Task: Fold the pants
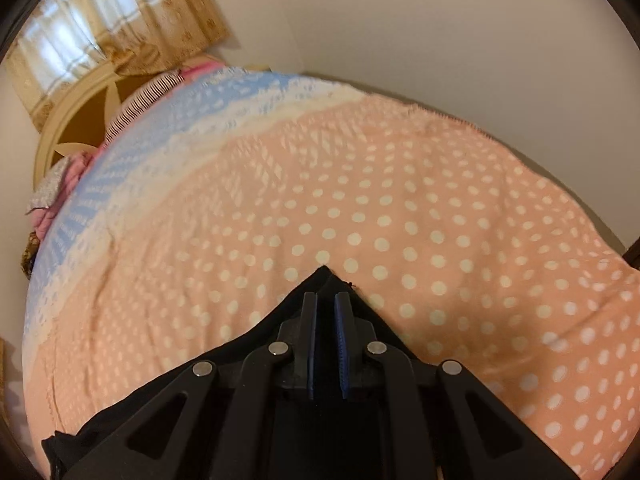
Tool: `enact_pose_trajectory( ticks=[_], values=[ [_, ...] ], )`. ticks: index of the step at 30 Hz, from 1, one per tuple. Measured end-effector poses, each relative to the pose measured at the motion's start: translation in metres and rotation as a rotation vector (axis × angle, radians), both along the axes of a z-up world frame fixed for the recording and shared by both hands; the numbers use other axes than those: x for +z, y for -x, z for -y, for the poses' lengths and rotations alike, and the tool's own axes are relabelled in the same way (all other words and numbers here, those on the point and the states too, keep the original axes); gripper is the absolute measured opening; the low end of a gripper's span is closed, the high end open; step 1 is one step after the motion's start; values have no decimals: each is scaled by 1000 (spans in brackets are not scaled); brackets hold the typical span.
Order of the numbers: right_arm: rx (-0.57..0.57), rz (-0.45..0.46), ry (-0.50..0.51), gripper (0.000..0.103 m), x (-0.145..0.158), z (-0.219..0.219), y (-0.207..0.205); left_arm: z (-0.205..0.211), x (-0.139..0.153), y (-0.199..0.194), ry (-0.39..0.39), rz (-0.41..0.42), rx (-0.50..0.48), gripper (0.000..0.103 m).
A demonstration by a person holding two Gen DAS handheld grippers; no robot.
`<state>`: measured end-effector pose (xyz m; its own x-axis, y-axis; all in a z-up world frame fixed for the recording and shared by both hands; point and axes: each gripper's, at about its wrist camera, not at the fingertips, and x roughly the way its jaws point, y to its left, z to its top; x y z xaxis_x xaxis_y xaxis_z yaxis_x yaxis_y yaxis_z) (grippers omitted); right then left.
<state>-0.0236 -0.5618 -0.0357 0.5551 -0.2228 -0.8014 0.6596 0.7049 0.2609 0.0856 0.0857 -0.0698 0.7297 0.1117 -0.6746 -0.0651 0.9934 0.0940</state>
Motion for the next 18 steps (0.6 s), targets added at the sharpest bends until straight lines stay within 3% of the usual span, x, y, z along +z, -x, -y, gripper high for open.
enact_pose_trajectory(
  ticks=[6,7,8,9,10,12,18],
  values=[
    [-16,164,-77,13,5,13,14,1,1,-5,3,-10,13,78],
    [-18,189,-82,31,7,15,18,1,1,-6,2,-10,14,78],
    [-18,202,-82,60,9,16,20,1,1,-7,1,-9,15,78],
    [-23,224,-79,71,12,18,23,0,1,-7,0,-9,15,78],
    [-27,242,-80,75,15,17,26,0,0,-8,-1,-9,16,78],
    [-28,270,-110,75,17,21,30,0,1,-9,-1,-11,17,79],
    [87,93,-9,70,12,7,2,0,0,-9,-2,-9,18,79]
  ],
)
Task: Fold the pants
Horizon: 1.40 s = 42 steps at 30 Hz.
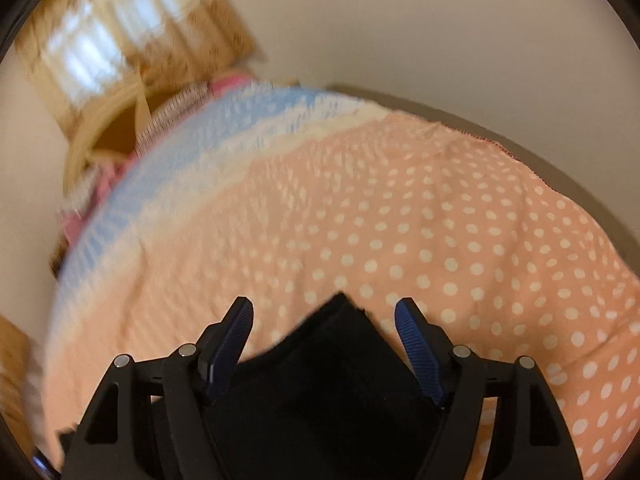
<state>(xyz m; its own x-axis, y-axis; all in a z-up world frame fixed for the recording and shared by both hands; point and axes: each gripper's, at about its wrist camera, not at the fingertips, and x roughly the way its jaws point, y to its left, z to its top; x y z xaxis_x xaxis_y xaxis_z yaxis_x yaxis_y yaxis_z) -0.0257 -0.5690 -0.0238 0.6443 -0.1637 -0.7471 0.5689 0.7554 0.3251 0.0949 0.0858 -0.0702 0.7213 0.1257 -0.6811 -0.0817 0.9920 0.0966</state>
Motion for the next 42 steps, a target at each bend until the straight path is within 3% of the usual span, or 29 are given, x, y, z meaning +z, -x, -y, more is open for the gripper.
enact_pose_trajectory(
  ticks=[1,4,8,11,13,16,18,21,22,23,25,27,29,30,33,34,38,40,42],
  values=[
    [9,-11,1,65,-4,0,-3,0,0,-1,1,-1,0,79],
    [23,-142,44,13,-20,-8,-18,-2,-1,0,1,0,3,80],
    [31,-146,123,7,-15,-22,-14,-2,-1,0,1,0,3,81],
    [31,-41,162,6,6,-32,0,-2,-2,0,3,-1,4,81],
    [17,58,200,6,25,-36,11,-3,-2,0,5,-2,8,81],
    [-42,126,191,6,31,-24,19,-4,-2,-2,6,0,13,82],
    [-61,121,130,6,19,-11,17,-5,-2,-2,4,0,17,82],
    [-107,21,44,7,-22,6,5,-6,-2,-2,4,-4,21,83],
    [-108,2,34,13,-36,10,2,-7,0,-2,8,-8,21,83],
    [-123,13,58,36,-36,11,5,-8,2,-1,10,-12,24,83],
    [-204,-41,84,68,-31,17,11,-9,9,1,17,-14,30,83],
    [-313,-4,104,69,-15,18,31,-8,17,6,19,23,39,83],
    [-398,72,192,69,11,3,49,-6,25,10,21,58,38,83],
    [-382,115,222,69,22,-9,53,-3,29,14,31,76,21,83],
    [-69,228,180,69,44,-58,32,13,30,20,69,71,-57,83],
    [112,233,134,69,45,-89,11,21,30,23,82,69,-99,83],
    [598,227,-50,69,31,-184,-53,51,35,41,101,89,-267,83],
    [791,203,-122,69,21,-234,-80,63,38,46,130,91,-336,83],
    [916,166,-111,69,13,-272,-96,78,38,48,162,75,-398,83]
  ],
)
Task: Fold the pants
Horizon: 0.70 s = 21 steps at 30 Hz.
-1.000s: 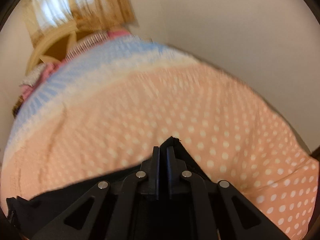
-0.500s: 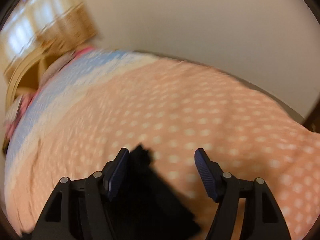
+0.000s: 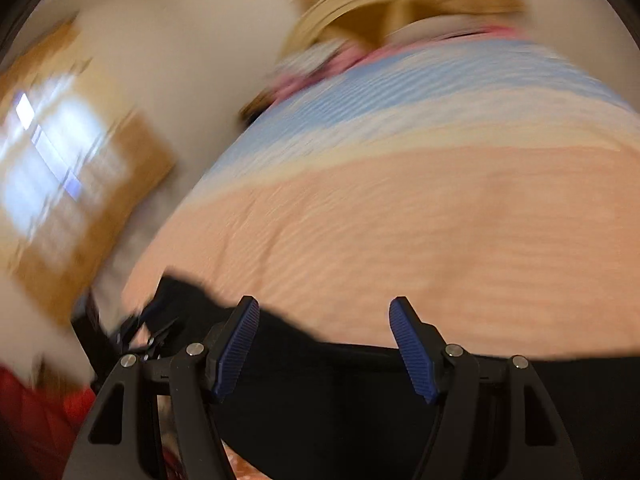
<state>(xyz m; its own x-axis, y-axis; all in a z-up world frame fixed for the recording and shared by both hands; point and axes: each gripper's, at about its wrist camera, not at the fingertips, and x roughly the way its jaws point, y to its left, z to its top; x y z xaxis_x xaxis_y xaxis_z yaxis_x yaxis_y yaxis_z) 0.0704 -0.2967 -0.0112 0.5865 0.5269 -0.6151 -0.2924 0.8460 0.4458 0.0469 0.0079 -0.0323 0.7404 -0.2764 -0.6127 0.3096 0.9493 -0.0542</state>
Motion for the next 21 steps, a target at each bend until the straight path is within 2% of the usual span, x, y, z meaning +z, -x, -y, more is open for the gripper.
enact_pose_trajectory(
  ticks=[2,5,7,9,11,15,19,21],
  values=[
    [94,-27,70,69,-11,-33,-14,13,-7,-3,14,-53,-54,83],
    [174,-93,94,69,-27,-55,-20,26,-22,1,4,-103,-108,83],
    [211,-113,86,69,-31,-58,-9,33,-31,4,-42,-104,-117,83],
    [272,-112,81,69,-30,-63,9,36,-33,7,-88,-59,-126,84],
    [316,-132,83,69,-34,-69,22,35,-32,8,-87,-55,-125,86],
    [324,-158,148,69,-51,-85,28,31,-32,8,-80,-54,-125,89],
    [318,-137,114,69,-40,-82,18,34,-34,10,-81,-53,-126,89],
    [280,-125,104,69,-37,-78,7,34,-34,9,-81,-53,-125,89]
  ],
)
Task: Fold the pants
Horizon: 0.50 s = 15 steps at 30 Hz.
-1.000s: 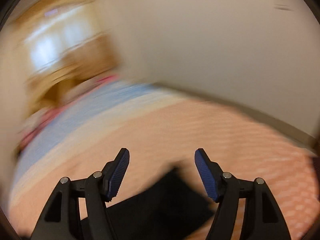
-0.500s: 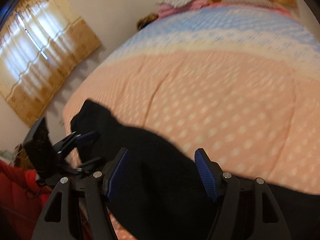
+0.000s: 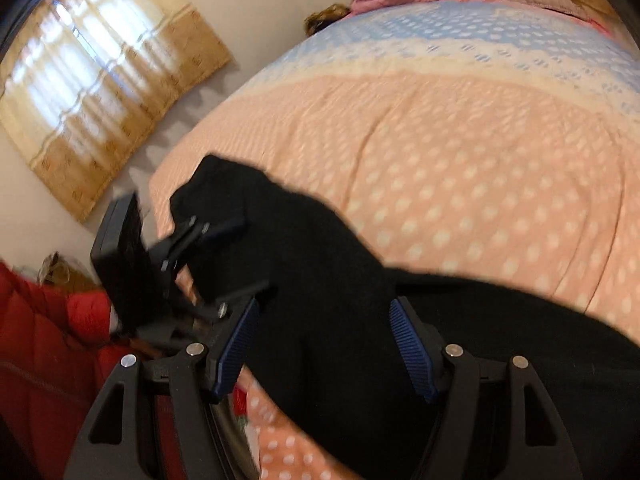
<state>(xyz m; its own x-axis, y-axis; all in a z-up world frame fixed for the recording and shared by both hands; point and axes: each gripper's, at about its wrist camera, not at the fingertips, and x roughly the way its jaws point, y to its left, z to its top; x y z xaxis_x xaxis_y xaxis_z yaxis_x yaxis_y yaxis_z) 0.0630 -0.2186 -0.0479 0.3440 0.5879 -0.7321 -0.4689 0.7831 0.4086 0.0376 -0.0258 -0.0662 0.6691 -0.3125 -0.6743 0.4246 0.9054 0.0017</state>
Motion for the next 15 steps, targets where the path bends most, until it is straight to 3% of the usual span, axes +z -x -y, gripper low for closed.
enact_pose_trajectory(
  ticks=[3,6,10,13,15],
  values=[
    [-61,-47,14,69,-8,3,-13,0,0,0,0,0,-3,89],
    [-44,-77,5,69,-17,-1,-7,0,-1,0,0,3,-5,89],
    [70,-131,-118,70,-17,-21,3,1,-2,0,4,5,-1,90],
    [42,-168,-181,70,-28,-29,-12,1,-2,0,3,4,0,90],
    [9,-222,-302,71,-42,-31,-29,1,-3,1,1,3,-2,90]
  ],
)
